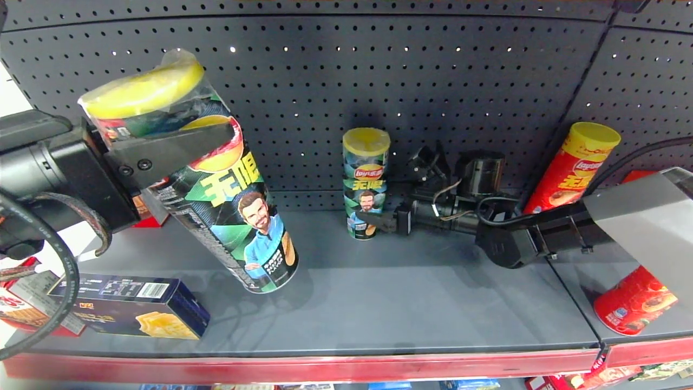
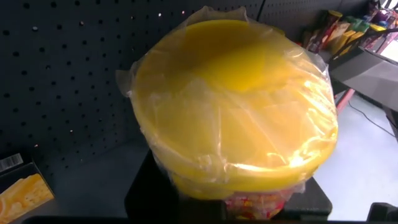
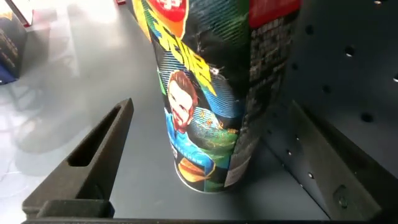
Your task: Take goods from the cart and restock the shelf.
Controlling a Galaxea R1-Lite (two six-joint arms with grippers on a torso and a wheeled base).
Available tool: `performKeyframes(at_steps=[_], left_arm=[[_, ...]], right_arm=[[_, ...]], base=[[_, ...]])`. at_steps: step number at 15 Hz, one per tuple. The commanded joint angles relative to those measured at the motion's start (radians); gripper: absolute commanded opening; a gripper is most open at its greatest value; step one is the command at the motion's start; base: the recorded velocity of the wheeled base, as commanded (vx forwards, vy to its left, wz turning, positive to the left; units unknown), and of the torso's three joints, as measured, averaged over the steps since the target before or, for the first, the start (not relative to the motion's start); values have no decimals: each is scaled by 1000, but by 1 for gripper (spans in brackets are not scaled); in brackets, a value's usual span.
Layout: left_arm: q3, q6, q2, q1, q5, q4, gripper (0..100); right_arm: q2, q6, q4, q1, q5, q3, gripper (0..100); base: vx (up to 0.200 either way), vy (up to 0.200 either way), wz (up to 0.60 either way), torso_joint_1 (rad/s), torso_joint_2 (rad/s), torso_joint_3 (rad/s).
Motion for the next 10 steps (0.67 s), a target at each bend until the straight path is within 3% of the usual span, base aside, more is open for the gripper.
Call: performKeyframes(at_steps=[1,10], left_arm=[[0,0,0,0,1,-1,0],[11,0,0,1,1,-1,0]], right_arm=[[20,-1,-1,2,2,-22,100],[94,2,7,24,4,-116,100]], base=[[0,0,0,0,0,0],[0,0,0,0,0,0]])
